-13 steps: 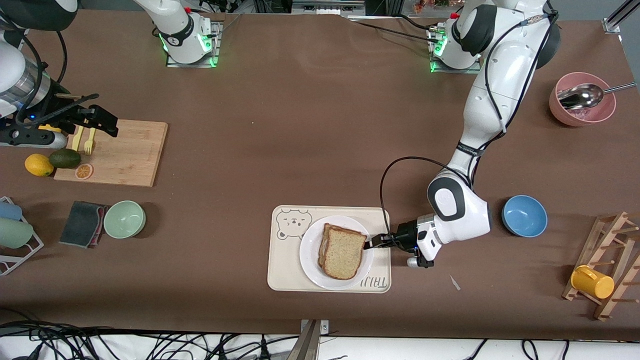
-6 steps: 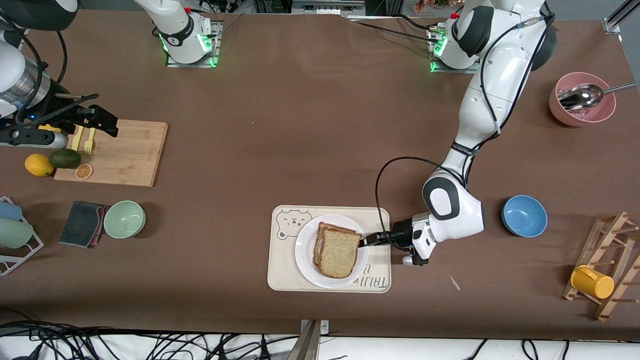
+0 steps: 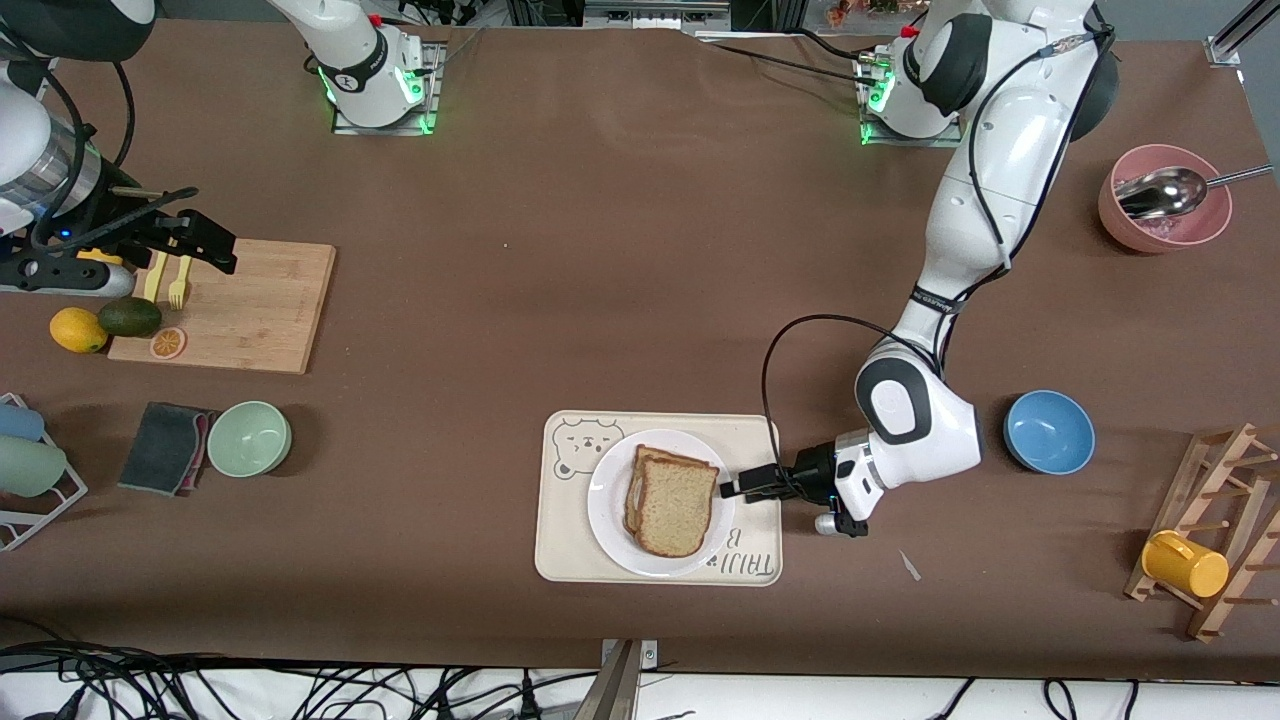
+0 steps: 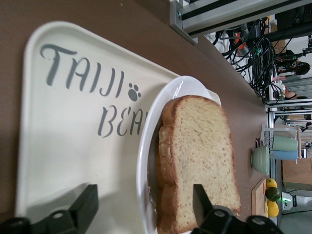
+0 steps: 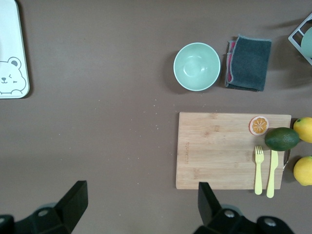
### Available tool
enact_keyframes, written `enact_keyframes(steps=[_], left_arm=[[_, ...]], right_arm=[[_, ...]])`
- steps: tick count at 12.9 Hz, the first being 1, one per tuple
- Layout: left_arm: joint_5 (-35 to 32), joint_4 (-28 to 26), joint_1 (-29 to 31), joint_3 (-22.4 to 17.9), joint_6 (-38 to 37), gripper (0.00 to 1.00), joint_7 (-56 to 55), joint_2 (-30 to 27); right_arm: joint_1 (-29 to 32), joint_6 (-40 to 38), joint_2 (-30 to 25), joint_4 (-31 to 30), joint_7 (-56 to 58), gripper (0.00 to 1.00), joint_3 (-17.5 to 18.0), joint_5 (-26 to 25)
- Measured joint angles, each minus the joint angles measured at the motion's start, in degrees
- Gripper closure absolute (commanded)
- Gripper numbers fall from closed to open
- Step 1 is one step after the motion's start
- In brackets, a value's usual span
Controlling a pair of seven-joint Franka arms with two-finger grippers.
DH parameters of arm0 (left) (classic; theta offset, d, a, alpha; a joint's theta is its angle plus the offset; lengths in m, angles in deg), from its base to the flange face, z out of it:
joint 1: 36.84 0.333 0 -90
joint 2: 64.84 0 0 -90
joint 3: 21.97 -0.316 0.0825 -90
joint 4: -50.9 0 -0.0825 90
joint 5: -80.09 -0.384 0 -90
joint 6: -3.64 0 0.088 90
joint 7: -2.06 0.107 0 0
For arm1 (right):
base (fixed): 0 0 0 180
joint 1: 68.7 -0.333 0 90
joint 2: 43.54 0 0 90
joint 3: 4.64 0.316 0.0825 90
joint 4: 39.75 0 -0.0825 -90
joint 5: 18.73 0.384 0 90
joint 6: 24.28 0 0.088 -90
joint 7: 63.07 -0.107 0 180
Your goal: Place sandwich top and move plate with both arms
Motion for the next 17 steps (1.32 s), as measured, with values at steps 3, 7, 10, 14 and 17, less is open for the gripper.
enact_keyframes(steps=[3,7,10,14,17], left_arm=[[-0.5,0.1,0.6,0.0,-1.4,0.0,0.9,-0.1],[-8.4,0.2,2.5,0.0,-5.8,0.0,-2.2,-3.5],[-17.2,0.2,3.7,-0.1,-10.0,0.0,-7.5,-7.2],[-35.5,0.3,4.6,-0.1,-17.5,0.0,-17.6,-12.8],[-47.3,0.3,5.1,-0.1,-25.4,0.0,-22.0,-18.0]], right_arm=[[0.0,0.0,0.0,0.0,0.0,0.0,0.0,0.0],[0.0,0.0,0.0,0.0,0.0,0.0,0.0,0.0],[0.0,0.0,0.0,0.0,0.0,0.0,0.0,0.0],[0.0,0.0,0.0,0.0,0.0,0.0,0.0,0.0],[0.0,0.0,0.0,0.0,0.0,0.0,0.0,0.0]])
